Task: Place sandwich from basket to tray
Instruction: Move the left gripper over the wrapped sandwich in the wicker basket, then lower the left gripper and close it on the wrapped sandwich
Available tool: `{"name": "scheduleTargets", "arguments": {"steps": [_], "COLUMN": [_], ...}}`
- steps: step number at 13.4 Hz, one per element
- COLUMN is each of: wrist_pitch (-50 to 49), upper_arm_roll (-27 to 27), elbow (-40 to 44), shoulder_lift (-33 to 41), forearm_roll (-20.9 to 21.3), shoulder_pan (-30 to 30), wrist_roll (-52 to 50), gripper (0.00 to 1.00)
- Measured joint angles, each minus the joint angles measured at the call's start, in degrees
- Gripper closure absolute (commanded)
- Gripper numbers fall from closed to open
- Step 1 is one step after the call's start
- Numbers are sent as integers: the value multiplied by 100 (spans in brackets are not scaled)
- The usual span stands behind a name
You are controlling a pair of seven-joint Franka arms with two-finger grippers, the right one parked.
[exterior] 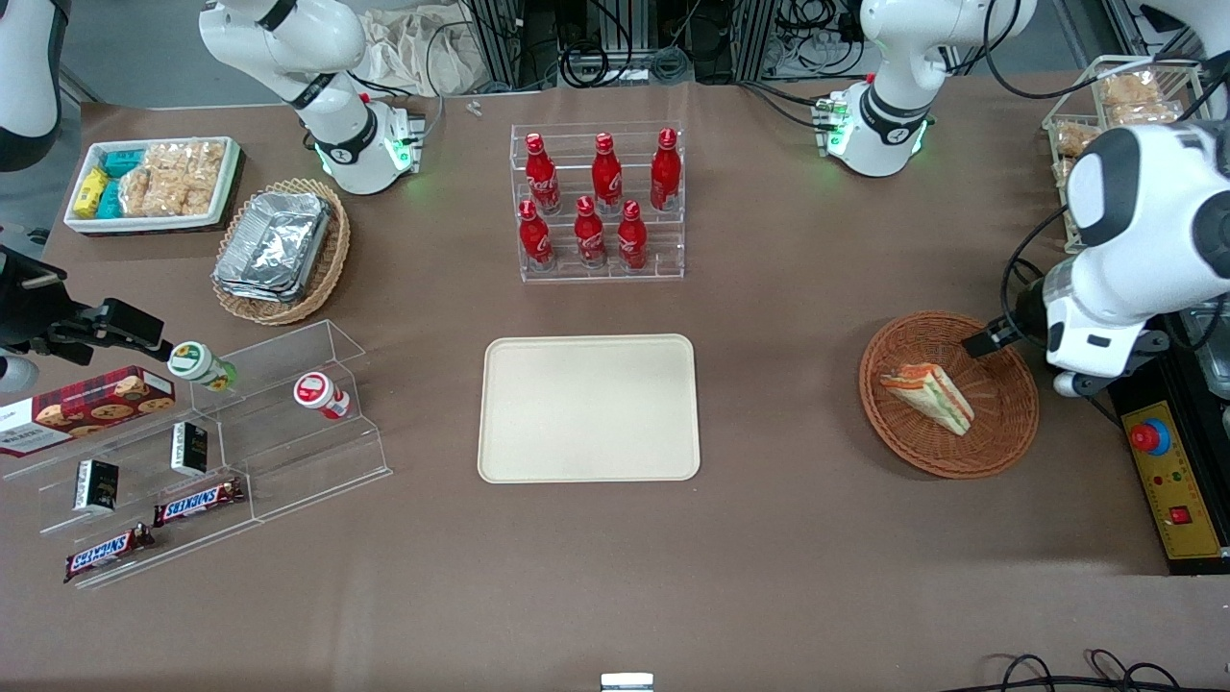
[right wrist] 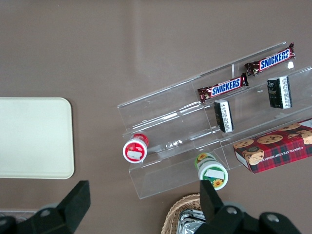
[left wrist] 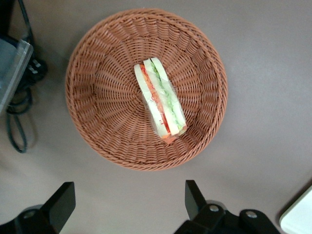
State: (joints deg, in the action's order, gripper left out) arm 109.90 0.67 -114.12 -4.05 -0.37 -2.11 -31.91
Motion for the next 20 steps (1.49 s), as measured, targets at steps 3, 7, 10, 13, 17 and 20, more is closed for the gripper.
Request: {"name": "scheduleTargets", "arguments": {"steps": [3,7,10,13,17,20], "wrist_pitch": [524,1569,1868,2177,2408,2625], "upper_arm_roll": [9,75,79,78,79,79], "elbow": [-231,-661,-682,-691,-699,-716], "shoulder_lift": [-297,-733,-934,-1114,-1358,-1536], "forearm_roll": [-74,-242,-306,-313,-434,-492], "shoulder_pan": [3,57,91,91,91,91], "wrist_roll": [-294,-406,-435,-619,-710,-766], "gripper": [1,1,1,1,1,3]}}
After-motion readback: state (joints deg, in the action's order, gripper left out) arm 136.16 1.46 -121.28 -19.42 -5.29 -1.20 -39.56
